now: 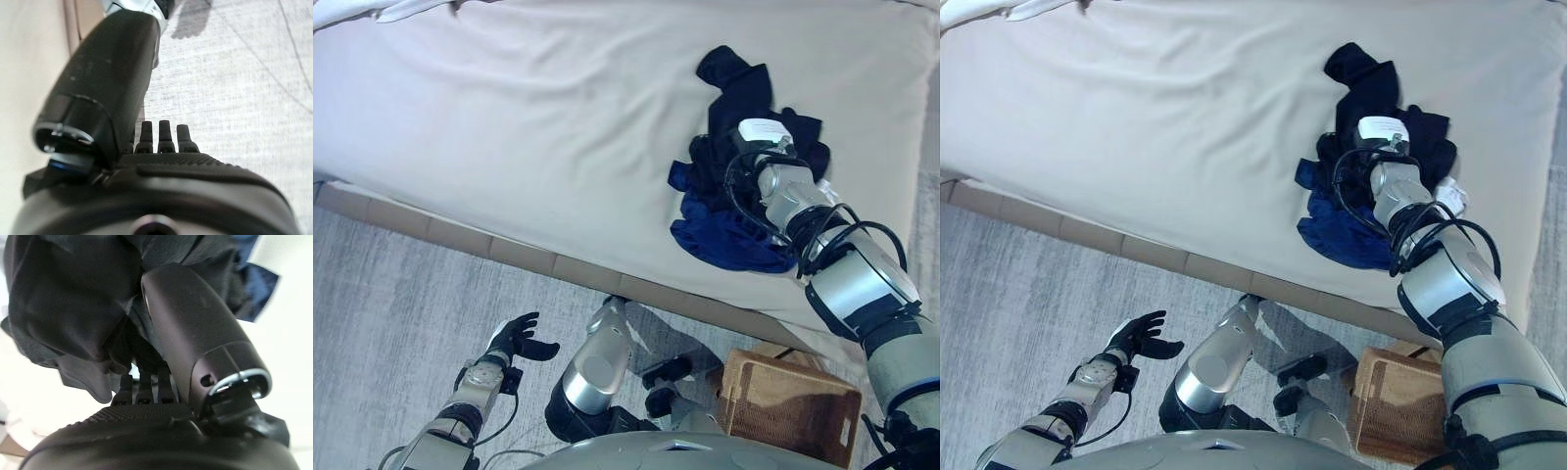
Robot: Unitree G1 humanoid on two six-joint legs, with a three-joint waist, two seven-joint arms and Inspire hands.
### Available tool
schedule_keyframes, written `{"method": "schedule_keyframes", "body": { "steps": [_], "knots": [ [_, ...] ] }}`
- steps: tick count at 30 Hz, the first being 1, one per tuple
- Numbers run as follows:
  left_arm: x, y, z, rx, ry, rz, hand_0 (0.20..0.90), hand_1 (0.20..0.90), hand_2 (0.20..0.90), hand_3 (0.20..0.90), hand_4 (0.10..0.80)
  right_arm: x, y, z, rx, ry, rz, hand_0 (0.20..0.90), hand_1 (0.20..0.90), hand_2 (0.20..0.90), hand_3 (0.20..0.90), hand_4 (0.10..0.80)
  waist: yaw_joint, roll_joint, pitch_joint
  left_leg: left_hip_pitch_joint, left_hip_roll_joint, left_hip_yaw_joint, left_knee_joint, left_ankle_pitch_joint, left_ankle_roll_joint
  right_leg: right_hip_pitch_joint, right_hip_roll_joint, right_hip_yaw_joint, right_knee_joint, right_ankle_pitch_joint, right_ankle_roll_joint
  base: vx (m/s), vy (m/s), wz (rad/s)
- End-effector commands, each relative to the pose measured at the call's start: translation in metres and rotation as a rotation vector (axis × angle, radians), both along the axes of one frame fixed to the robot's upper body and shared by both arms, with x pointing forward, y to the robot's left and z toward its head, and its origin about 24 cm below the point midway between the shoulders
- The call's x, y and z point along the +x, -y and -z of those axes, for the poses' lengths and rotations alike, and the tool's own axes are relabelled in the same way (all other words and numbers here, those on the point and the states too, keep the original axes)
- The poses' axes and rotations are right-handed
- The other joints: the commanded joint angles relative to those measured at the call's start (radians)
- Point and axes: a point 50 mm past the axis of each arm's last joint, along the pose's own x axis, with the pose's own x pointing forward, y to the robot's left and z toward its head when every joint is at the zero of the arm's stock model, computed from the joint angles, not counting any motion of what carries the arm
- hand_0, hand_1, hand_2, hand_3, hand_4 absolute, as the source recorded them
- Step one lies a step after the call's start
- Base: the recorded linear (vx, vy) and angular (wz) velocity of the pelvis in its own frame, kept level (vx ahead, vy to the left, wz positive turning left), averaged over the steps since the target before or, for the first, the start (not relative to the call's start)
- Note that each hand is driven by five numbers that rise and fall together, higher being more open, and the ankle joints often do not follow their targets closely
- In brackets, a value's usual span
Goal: Pick up the clothes from the bed and place them into the basket
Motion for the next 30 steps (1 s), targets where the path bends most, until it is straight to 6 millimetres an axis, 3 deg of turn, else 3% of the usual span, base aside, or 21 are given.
{"method": "schedule_keyframes", "body": {
  "steps": [1,5,6,7,11,17,18,21,24,30],
  "knots": [
    [-0.007,0.01,0.001,-0.053,0.033,0.069,0.9,0.9,0.9,0.9,0.8,0.007,-0.002,-0.052,-0.107,0.111,0.064,0.9,0.9,0.9,0.9,0.8,-0.005,0.016,-0.016,0.005,0.044,0.096,-0.03,-0.04,0.084,-0.025,-0.034,0.024,0.233,-0.095,-0.065,0.055,0.041,0.24],
    [-0.007,0.02,0.001,-0.091,0.05,0.104,0.9,0.9,0.9,0.9,0.8,0.003,0.012,-0.048,-0.093,0.022,0.204,0.9,0.9,0.9,0.9,0.8,0.02,0.029,0.002,-0.02,0.036,0.083,-0.009,-0.038,0.086,-0.035,-0.044,0.011,0.246,-0.096,-0.062,0.023,0.023,0.07],
    [-0.007,0.02,0.001,-0.092,0.05,0.108,0.9,0.9,0.9,0.9,0.8,0.002,0.015,-0.047,-0.088,0.003,0.228,0.669,0.669,0.669,0.631,0.531,0.023,0.03,0.005,-0.025,0.036,0.081,-0.005,-0.038,0.086,-0.036,-0.045,0.01,0.247,-0.095,-0.061,0.023,-0.019,0.04],
    [-0.008,0.021,0.001,-0.085,0.05,0.119,0.9,0.9,0.9,0.9,0.8,-0.001,0.022,-0.042,-0.052,-0.015,0.271,0.3,0.3,0.3,0.2,0.1,0.031,0.029,0.013,-0.035,0.036,0.077,0.0,-0.037,0.086,-0.042,-0.044,0.008,0.245,-0.09,-0.057,0.02,-0.03,0.03],
    [-0.006,0.016,-0.003,-0.07,0.06,0.111,0.9,0.9,0.9,0.9,0.8,0.003,0.016,-0.054,0.04,0.153,0.228,0.3,0.3,0.3,0.2,0.1,0.034,0.018,0.029,-0.046,0.04,0.077,0.007,-0.04,0.086,-0.047,-0.034,0.014,0.23,-0.071,-0.046,-0.006,-0.052,0.02],
    [-0.016,-0.006,-0.001,-0.012,0.041,0.04,0.9,0.9,0.9,0.9,0.8,0.007,-0.021,-0.128,0.233,0.657,-0.035,0.3,0.3,0.3,0.2,0.1,-0.008,-0.032,0.023,-0.023,0.056,0.103,0.016,-0.071,0.087,-0.062,-0.015,0.072,0.226,-0.04,-0.03,-0.006,-0.035,-0.09],
    [-0.016,-0.006,-0.001,-0.011,0.04,0.036,0.9,0.9,0.9,0.9,0.8,0.006,-0.023,-0.131,0.239,0.671,-0.046,0.3,0.3,0.3,0.2,0.1,-0.01,-0.034,0.022,-0.021,0.057,0.105,0.015,-0.072,0.087,-0.062,-0.014,0.076,0.225,-0.039,-0.029,0.004,-0.02,-0.27],
    [-0.029,-0.014,0.003,0.009,0.012,0.001,0.9,0.9,0.9,0.9,0.8,-0.008,-0.039,-0.168,0.297,0.91,-0.185,0.3,0.3,0.3,0.2,0.1,-0.055,-0.067,-0.008,0.023,0.066,0.131,0.0,-0.092,0.088,-0.047,0.004,0.126,0.198,-0.024,-0.021,0.026,-0.004,-0.4],
    [-0.04,-0.02,0.006,0.026,-0.017,-0.016,0.9,0.9,0.9,0.9,0.8,-0.028,-0.038,-0.197,0.3,1.097,-0.281,0.3,0.3,0.3,0.2,0.1,-0.097,-0.087,-0.055,0.054,0.057,0.149,-0.007,-0.089,0.098,-0.031,0.01,0.149,0.162,0.014,-0.018,-0.013,0.066,-0.42],
    [-0.059,-0.023,0.015,0.057,-0.111,-0.014,0.9,0.9,0.9,0.9,0.8,-0.058,-0.029,-0.22,0.306,1.248,-0.383,0.3,0.3,0.3,0.2,0.1,-0.174,-0.103,-0.182,0.16,0.053,0.188,-0.04,-0.12,0.11,0.02,0.02,0.212,0.118,0.032,-0.003,0.123,0.027,-0.38]
  ]
}}
